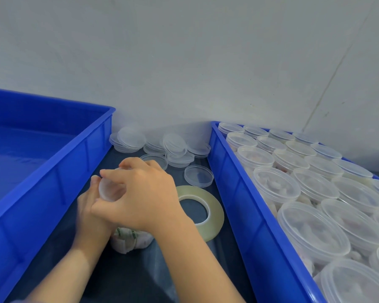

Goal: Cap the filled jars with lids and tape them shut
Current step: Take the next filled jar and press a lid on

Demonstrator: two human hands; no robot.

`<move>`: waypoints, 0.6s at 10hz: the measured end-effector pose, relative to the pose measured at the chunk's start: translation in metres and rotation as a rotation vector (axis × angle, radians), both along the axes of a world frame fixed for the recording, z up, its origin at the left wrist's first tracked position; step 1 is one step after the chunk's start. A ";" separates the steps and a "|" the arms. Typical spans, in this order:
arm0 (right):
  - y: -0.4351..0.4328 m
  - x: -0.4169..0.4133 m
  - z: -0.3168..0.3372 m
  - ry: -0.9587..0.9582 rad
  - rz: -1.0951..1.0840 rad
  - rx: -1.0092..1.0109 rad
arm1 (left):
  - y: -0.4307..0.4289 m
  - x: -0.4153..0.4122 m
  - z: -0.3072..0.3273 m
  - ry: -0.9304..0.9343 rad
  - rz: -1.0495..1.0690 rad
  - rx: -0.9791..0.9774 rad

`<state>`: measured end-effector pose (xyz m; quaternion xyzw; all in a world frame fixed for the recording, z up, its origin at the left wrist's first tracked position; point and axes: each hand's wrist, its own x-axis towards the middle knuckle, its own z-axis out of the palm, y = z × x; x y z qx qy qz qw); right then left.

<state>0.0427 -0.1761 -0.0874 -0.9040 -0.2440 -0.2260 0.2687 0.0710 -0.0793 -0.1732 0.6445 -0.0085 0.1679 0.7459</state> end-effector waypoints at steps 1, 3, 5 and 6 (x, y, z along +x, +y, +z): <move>0.004 -0.004 0.001 0.033 -0.038 -0.009 | -0.001 -0.002 -0.001 -0.101 0.036 -0.230; -0.011 -0.013 0.024 0.253 0.015 -0.398 | -0.004 -0.001 0.002 -0.042 0.121 -0.338; -0.022 -0.022 0.042 0.418 -0.035 -0.401 | 0.003 -0.001 0.000 0.023 0.024 -0.096; -0.018 -0.019 0.037 0.410 -0.139 -0.323 | -0.008 -0.011 0.011 -0.097 0.161 -0.104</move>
